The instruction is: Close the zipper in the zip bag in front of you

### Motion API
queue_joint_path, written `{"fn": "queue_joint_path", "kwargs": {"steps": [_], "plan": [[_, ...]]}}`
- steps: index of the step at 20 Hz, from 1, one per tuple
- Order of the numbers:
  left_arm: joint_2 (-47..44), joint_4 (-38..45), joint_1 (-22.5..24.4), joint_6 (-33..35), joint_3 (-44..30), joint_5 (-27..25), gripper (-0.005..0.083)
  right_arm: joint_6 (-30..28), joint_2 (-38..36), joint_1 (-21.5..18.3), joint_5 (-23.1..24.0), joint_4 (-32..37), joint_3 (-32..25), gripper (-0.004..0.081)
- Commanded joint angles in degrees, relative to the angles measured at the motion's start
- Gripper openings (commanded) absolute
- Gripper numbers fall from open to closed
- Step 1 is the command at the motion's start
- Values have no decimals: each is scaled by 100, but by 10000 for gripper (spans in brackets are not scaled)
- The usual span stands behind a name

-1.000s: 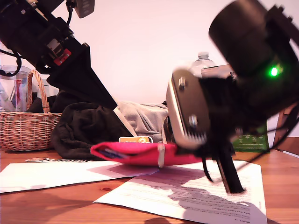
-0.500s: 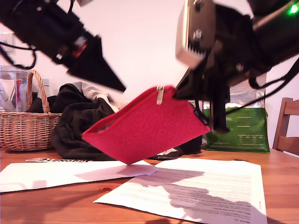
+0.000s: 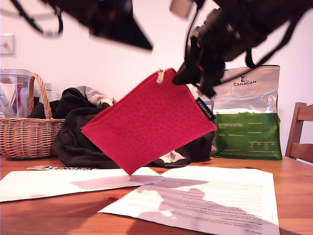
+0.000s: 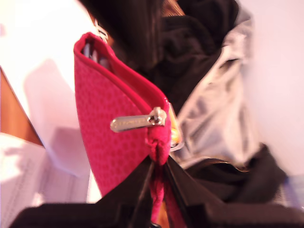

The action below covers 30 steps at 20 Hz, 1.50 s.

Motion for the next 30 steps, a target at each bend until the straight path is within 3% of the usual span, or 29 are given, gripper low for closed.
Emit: {"fn": "queue_joint_path", "kwargs": {"steps": [1, 4, 6, 13, 14, 17, 18, 21, 24, 30], "plan": [[70, -20, -129, -37, -125, -461, -21, 505, -103, -13, -96, -485, 389, -11], [72, 116, -466, -382, -125, -1639, -21, 977, -103, -17, -125, -1099, 846, -11], [79, 26, -570, -656, -127, -1943, -21, 1187, -103, -57, -133, -1360, 1078, -11], [90, 144, -557, -1106, -127, -1558, -17, 1397, -114, -85, -138, -1720, 1309, -11], [90, 229, -557, -1113, -127, -1539, 21, 1397, -114, -85, -153, -1716, 1309, -11], [240, 221, -560, -1126, -127, -1521, 277, 1464, -114, -87, -190, -1714, 1309, -11], [369, 212, -560, -1126, -127, -1495, 294, 1482, -114, -87, -192, -1711, 1309, -11], [769, 295, -568, -1047, -127, -1510, 284, 1482, -114, -85, -192, -1705, 1309, -11], [973, 796, -629, -511, -127, -1598, 231, 1495, -114, -92, -190, -1676, 1309, -11], [986, 1189, -636, -157, -127, -1932, 231, 1526, -114, -142, -188, -1679, 1309, -11]]}}
